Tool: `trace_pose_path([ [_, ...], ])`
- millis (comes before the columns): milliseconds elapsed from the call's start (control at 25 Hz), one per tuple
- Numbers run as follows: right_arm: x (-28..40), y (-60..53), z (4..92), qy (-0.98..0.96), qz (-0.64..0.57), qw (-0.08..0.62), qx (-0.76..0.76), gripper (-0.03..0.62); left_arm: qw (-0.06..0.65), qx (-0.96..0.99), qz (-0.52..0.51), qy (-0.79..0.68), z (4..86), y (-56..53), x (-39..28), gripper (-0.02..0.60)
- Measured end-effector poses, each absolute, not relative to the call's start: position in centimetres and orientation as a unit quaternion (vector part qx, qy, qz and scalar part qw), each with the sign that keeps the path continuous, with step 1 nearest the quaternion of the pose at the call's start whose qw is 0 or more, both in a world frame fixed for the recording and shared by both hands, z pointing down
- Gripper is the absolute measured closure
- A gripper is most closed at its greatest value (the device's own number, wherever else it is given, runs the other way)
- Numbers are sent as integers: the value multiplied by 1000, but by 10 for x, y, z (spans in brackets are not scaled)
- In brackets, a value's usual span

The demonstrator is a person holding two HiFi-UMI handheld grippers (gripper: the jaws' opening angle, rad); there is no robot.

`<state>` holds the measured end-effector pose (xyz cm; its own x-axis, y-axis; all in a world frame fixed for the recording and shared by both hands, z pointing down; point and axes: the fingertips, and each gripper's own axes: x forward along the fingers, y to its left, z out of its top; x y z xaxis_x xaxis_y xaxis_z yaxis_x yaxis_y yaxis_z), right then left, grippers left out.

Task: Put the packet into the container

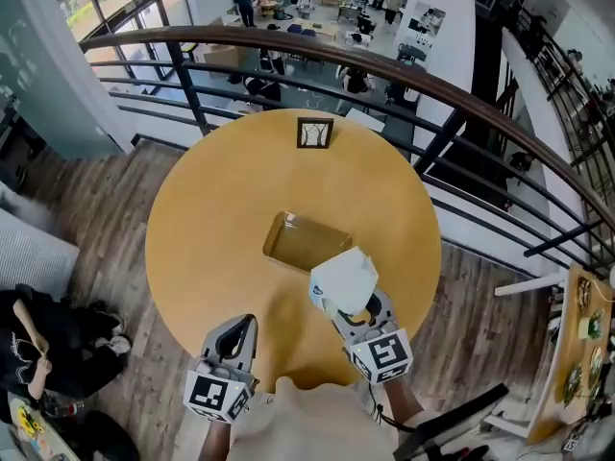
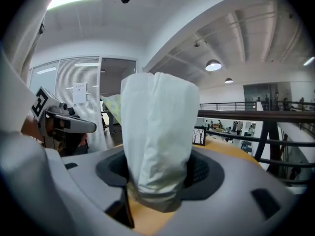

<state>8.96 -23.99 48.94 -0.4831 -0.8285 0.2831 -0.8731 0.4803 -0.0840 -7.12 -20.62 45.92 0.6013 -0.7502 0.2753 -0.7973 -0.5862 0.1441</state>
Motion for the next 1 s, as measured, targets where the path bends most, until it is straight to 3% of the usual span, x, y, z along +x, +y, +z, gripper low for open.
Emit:
trace_pose_path([
  [360,93,-286,512,-868,82,170,459,332,159,867,114,-458,480,-213,-84,577],
  [760,83,-334,556,-849,-1,352,394,332,167,866,116,-457,485,-223,-87,577],
  [1000,74,-339,579,-844,-4,409,347,332,168,861,114,-467,485,-219,-93,575],
])
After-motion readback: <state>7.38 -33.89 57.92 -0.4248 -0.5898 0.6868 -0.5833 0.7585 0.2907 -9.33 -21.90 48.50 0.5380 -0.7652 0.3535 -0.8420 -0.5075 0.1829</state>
